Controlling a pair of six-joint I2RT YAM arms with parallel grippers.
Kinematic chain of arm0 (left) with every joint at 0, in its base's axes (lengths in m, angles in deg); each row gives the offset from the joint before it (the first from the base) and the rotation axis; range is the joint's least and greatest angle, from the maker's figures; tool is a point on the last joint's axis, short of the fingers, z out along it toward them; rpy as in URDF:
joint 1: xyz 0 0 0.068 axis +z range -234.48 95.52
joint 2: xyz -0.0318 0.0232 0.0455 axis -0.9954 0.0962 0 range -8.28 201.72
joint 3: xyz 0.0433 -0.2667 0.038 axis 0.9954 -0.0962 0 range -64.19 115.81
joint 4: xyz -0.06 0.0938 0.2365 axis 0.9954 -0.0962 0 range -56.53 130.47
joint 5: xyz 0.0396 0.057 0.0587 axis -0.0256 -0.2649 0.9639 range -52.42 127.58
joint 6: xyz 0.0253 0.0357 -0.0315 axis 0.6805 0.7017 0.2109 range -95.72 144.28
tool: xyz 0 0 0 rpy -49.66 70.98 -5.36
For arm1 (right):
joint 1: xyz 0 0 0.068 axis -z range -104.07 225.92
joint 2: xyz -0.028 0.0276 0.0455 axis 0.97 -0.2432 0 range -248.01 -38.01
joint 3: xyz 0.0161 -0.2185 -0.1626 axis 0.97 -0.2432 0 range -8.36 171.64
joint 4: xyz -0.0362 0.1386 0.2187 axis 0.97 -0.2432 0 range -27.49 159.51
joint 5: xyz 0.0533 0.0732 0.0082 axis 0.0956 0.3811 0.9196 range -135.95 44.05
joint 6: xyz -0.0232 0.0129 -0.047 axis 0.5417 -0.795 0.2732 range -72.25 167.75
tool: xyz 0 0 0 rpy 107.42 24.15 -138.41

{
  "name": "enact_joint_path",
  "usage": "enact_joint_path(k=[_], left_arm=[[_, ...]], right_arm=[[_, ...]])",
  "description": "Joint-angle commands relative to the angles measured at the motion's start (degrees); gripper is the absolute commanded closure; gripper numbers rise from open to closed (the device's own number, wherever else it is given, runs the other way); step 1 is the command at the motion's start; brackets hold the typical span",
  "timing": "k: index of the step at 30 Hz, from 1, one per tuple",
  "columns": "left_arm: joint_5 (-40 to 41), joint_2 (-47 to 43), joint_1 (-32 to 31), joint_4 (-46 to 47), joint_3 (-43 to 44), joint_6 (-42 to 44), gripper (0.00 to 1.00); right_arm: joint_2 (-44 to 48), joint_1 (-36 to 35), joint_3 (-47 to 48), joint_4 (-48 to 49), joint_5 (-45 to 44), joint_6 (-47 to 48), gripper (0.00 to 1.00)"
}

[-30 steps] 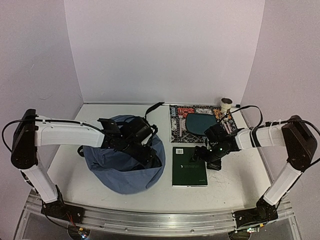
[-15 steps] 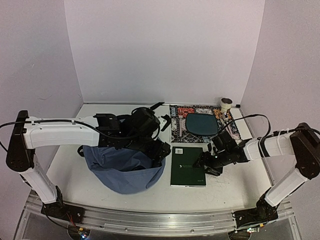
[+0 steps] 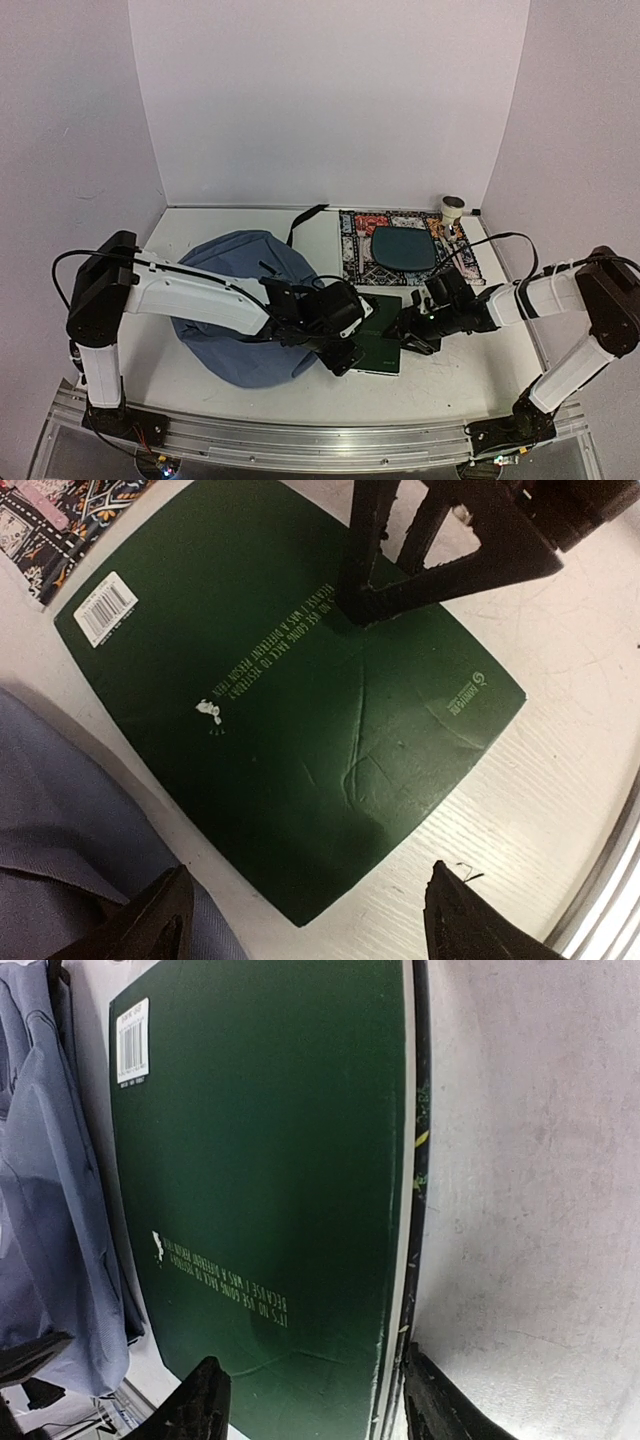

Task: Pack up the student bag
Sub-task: Pick up the book from the center of the board.

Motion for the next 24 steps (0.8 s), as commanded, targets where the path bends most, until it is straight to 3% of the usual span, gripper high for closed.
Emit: enact_joint_path(k=[1,17,21,24], left_arm=[[-0.44,2.91,0.23,3.14,2.56,2.03,0.22],[-5.28,8.44,0.26,5.79,2.05,-0.66,0.30],[-5.91,7.39,0.20,6.08,2.21,-1.15,0.28],[-5.71,6.14,0.27,6.37,2.18,-1.32,0.27]], right_arm=[[-1.79,-0.36,-1.58,0.91,3.37,-1.80,0.44],[2.20,-0.35,-3.63,11.68,9.55,-5.38,0.65],[3.79,-0.33,-3.95,13.06,10.29,-6.08,0.75],[5.08,-0.35,-4.07,13.70,10.26,-6.65,0.89]])
